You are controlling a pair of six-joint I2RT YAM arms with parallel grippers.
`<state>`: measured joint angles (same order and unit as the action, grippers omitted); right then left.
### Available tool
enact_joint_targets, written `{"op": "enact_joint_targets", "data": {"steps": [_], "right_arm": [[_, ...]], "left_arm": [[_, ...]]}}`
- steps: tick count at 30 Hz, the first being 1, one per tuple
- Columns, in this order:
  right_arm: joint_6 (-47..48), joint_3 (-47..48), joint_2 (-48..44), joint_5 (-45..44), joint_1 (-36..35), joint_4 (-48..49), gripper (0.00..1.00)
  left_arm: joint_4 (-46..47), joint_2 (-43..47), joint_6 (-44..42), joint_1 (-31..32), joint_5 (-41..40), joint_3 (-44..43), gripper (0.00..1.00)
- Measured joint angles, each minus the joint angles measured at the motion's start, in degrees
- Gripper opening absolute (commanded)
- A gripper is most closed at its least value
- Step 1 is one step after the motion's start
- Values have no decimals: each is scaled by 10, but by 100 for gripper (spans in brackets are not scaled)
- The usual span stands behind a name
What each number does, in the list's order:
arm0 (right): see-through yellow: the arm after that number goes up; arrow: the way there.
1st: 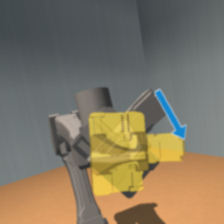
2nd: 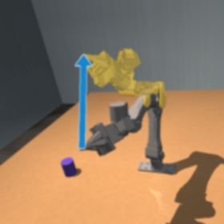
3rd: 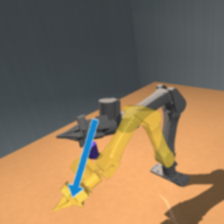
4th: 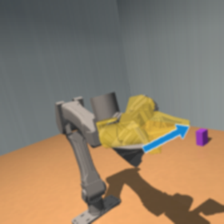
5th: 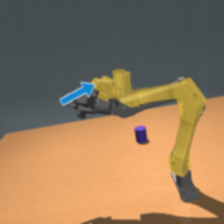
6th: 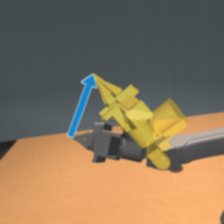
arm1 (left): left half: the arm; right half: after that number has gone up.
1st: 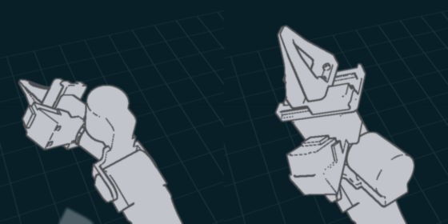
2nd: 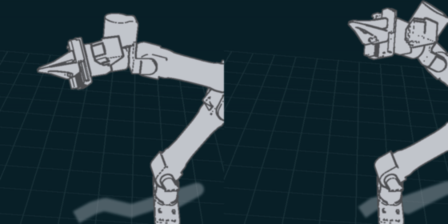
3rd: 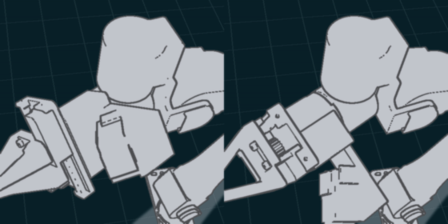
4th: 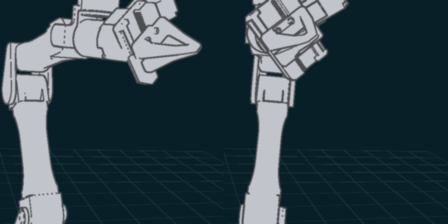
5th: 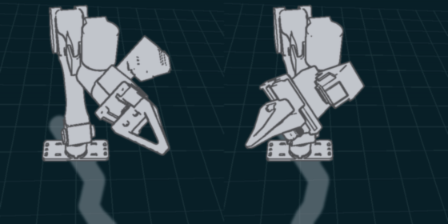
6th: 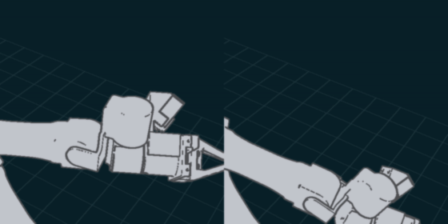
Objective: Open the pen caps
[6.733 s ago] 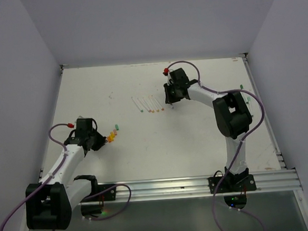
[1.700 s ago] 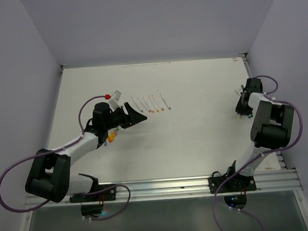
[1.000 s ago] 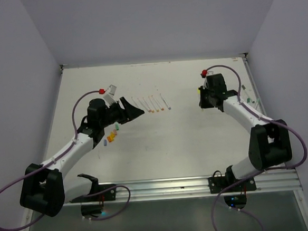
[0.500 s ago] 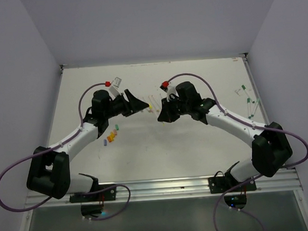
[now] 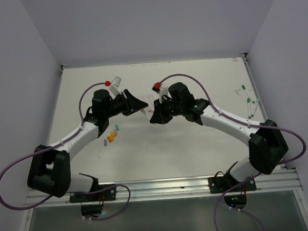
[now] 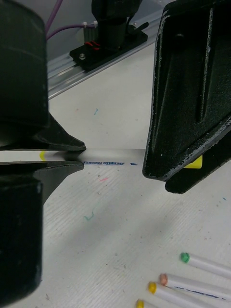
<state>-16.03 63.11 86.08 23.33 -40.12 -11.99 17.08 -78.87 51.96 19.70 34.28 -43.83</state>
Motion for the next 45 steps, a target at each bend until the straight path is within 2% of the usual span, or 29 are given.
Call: {"op": "enact_joint_targets", "data": {"steps": [3,7,8,9,10,11,12,15,17,19,20,21,25,30,34,38,41,45], "right_arm": [[-3,0,1,0,0,1,0],[-8,0,2,0,-1,5,0],[-9,0,2,0,-1,6,5],[-10,0,4,-1,-2,7,29],[-15,0,6,-1,-4,9,40],[-16,0,7,-2,-4,11,47],[-19,1,8,-2,-5,14,53],[-21,13,17,-3,-10,17,55],[-23,27,28,-3,-14,23,52],[-24,43,43,-4,-16,29,29],[-24,51,51,-9,-17,29,7],[-23,57,59,-17,-18,27,0],[-31,78,87,-47,-26,14,0],[-19,102,93,-206,-87,14,0],[-10,99,107,-289,-154,-40,0],[-9,67,121,-320,-191,-67,0],[-9,57,121,-343,-178,-94,0],[-15,75,126,-341,-114,-112,0]], "left_arm": [[0,0,0,0,-1,0,36],[0,0,6,-1,-7,0,0],[2,0,10,-1,-7,0,0],[5,0,10,0,-7,0,0],[6,0,10,0,-7,0,0],[6,0,10,0,-7,0,0],[6,0,10,0,-7,0,0],[7,0,11,0,-7,0,0],[7,0,13,0,-7,0,0],[7,0,15,0,-7,0,0],[7,0,16,0,-7,0,0],[6,1,15,-1,-7,0,0],[-56,-1,0,-5,-44,-22,0],[-163,-31,-3,-43,-43,-96,0],[-182,-69,-2,-105,-95,-187,0],[-185,-91,-3,-144,-109,-250,0],[-183,-78,-9,-153,-113,-233,0],[-188,-9,-30,-129,-129,-127,0]]}}
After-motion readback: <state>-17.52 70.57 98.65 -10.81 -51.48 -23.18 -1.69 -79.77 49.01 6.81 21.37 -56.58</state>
